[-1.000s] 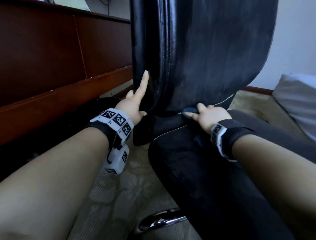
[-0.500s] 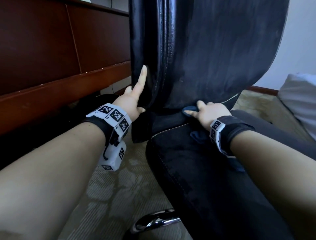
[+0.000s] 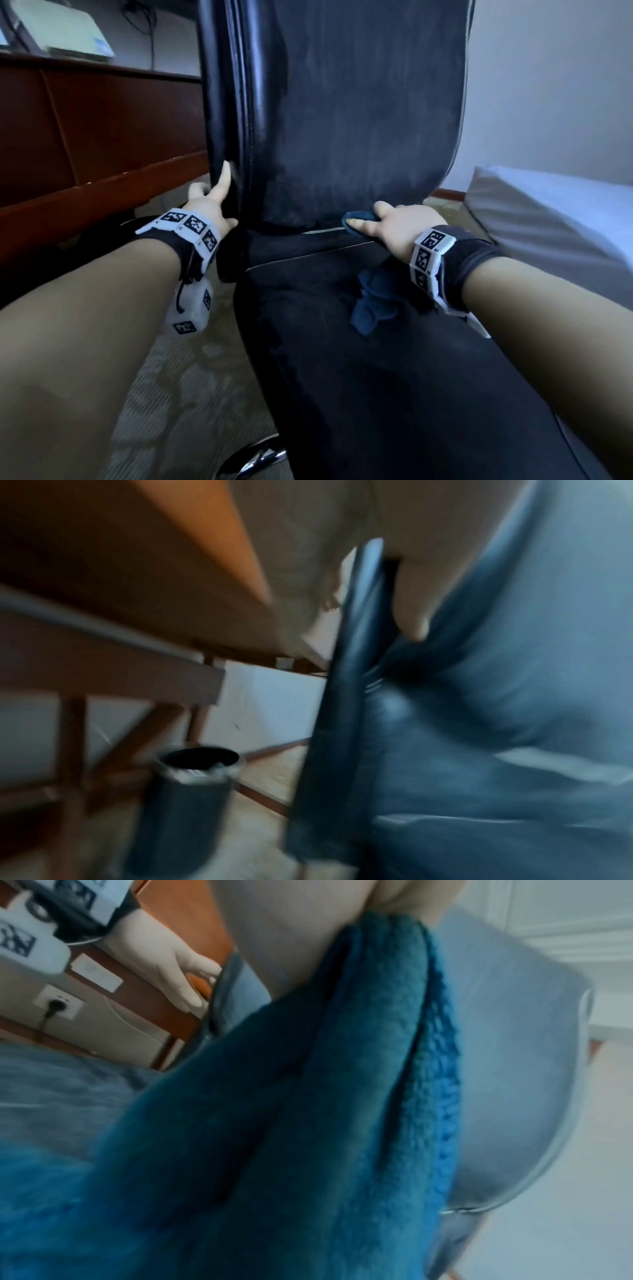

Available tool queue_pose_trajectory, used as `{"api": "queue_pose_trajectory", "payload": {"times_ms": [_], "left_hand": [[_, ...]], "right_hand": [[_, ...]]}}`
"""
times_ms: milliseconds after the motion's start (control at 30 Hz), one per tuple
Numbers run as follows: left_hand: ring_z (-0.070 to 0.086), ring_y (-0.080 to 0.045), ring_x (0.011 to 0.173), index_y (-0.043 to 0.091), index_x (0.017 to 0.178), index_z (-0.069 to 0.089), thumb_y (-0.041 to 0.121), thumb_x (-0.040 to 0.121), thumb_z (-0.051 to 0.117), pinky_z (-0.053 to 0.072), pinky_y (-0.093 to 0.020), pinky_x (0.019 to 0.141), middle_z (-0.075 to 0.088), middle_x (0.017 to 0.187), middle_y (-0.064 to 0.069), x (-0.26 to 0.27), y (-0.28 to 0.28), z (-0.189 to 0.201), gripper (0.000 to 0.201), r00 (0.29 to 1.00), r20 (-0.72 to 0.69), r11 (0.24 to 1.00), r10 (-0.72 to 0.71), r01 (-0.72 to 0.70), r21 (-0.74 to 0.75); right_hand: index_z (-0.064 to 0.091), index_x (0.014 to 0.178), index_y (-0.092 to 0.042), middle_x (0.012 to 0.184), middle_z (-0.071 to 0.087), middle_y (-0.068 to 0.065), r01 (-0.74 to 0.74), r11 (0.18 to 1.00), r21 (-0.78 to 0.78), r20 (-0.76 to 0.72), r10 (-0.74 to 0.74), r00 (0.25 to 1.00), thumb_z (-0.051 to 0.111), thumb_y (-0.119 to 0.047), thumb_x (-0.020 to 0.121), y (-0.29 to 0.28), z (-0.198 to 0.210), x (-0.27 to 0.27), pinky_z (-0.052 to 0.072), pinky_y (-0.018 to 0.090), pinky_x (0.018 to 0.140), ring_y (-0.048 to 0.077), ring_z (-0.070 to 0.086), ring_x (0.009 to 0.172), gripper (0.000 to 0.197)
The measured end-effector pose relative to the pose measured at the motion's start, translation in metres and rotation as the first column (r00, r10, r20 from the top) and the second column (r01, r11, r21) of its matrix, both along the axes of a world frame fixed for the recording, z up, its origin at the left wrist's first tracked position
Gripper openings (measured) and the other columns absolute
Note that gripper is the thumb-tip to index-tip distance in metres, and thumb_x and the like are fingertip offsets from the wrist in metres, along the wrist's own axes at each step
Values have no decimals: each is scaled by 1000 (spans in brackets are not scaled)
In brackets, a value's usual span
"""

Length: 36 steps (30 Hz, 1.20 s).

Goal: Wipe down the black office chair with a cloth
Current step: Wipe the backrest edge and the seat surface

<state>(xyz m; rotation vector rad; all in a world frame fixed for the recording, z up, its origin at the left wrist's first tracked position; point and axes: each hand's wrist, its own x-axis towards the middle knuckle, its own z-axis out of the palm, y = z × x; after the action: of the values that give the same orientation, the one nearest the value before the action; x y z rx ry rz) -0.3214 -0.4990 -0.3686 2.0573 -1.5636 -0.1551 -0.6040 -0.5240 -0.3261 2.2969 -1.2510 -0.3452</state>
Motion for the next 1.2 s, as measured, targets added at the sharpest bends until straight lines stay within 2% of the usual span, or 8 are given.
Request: {"api": "queue_pose_trajectory", "payload": {"times_ms": [133,367,467,700,867,1033,1133,1200], "left_hand": [[19,-29,139,34,147,-8,28,86,64,24,-35,113,4,154,-10,-30,0,3,94,1000,20,998,-16,15,54],[0,-28,144,26,149,4,33,89,58,11,-41,117,5,157,-7,-80,-2,5,80,977,128,962,-168,135,236],[3,-27,144,25,149,7,36,92,54,10,-42,117,5,157,-4,-98,-8,7,75,955,164,922,-249,182,342],[40,-23,131,28,146,23,40,92,52,35,-31,105,34,149,-5,-130,-13,22,63,890,236,815,-390,214,539],[44,-23,128,30,146,22,41,91,51,39,-36,104,34,149,-4,-143,-16,42,63,856,273,763,-439,195,616],[40,-20,132,32,147,18,45,89,50,37,-37,107,29,152,0,-139,-36,29,67,829,247,722,-502,244,648],[33,-22,136,28,148,13,45,90,51,35,-39,108,22,154,-1,-125,-55,16,72,818,268,700,-509,212,682],[33,-24,136,25,149,9,46,90,52,35,-41,107,21,155,-3,-119,-67,11,76,820,282,710,-498,199,675]], "right_hand": [[10,143,-47,116,36,6,46,997,-67,12,-45,999,33,-16,98,18,16,-26,34,31,68,31,53,101,59],[13,143,-45,112,39,6,71,992,-101,26,-69,997,28,-46,98,30,26,-59,48,32,72,29,57,87,48],[10,143,-46,102,32,4,96,991,-89,8,-96,995,35,-37,98,27,28,-64,38,30,63,26,45,74,52],[10,143,-48,120,34,5,121,992,21,-37,-120,992,44,-22,94,10,52,-80,35,30,65,30,52,87,65],[7,143,-48,127,32,5,150,988,46,-60,-147,987,48,-22,93,6,83,-94,38,31,71,31,52,106,70],[5,145,-43,140,26,6,90,984,151,-64,-81,995,54,-23,90,-15,59,-67,41,34,93,32,43,121,77],[13,146,-36,137,33,7,97,978,184,-55,-88,995,38,-31,96,-43,29,-53,37,32,82,31,44,118,56],[11,146,-35,136,32,6,117,970,215,-62,-107,992,37,-28,96,-56,16,-48,37,33,83,30,44,118,57]]}}
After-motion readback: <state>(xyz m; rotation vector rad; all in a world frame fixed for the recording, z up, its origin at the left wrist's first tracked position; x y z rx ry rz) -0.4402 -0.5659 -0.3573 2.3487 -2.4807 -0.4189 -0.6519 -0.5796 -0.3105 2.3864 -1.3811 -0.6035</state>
